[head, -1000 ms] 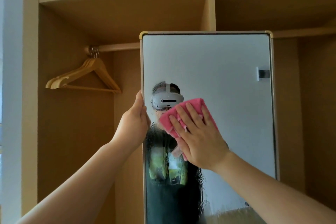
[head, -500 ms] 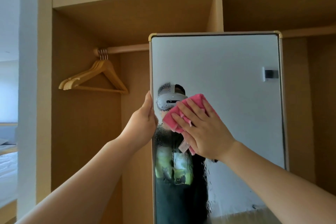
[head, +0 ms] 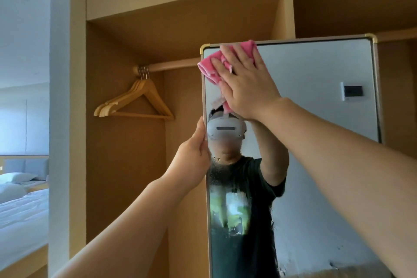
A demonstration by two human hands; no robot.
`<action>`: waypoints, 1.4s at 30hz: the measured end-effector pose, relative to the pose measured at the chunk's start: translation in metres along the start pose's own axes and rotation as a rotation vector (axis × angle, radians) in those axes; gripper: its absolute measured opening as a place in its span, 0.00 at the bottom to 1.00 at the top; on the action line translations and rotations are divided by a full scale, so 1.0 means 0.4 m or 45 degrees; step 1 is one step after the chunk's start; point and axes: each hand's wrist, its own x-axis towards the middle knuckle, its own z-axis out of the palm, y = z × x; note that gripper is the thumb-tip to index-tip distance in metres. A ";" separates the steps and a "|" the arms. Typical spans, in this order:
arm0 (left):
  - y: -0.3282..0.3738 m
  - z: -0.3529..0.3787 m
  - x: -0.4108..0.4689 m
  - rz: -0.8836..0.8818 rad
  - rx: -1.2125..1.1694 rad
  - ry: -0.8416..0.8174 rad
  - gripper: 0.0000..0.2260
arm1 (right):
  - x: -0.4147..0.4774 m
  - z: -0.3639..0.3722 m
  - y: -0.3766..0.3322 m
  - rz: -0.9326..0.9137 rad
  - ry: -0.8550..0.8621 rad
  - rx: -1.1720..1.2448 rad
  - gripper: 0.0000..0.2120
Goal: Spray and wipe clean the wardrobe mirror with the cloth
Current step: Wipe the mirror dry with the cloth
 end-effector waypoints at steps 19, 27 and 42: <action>0.008 -0.010 -0.007 -0.023 -0.028 -0.035 0.27 | -0.031 0.011 -0.042 0.003 -0.005 -0.009 0.30; 0.019 -0.013 -0.014 -0.024 -0.089 -0.049 0.30 | -0.135 0.019 -0.088 -0.061 -0.059 -0.019 0.30; 0.018 -0.024 -0.026 -0.195 -0.175 -0.053 0.34 | -0.304 0.055 -0.150 -0.114 0.031 0.073 0.29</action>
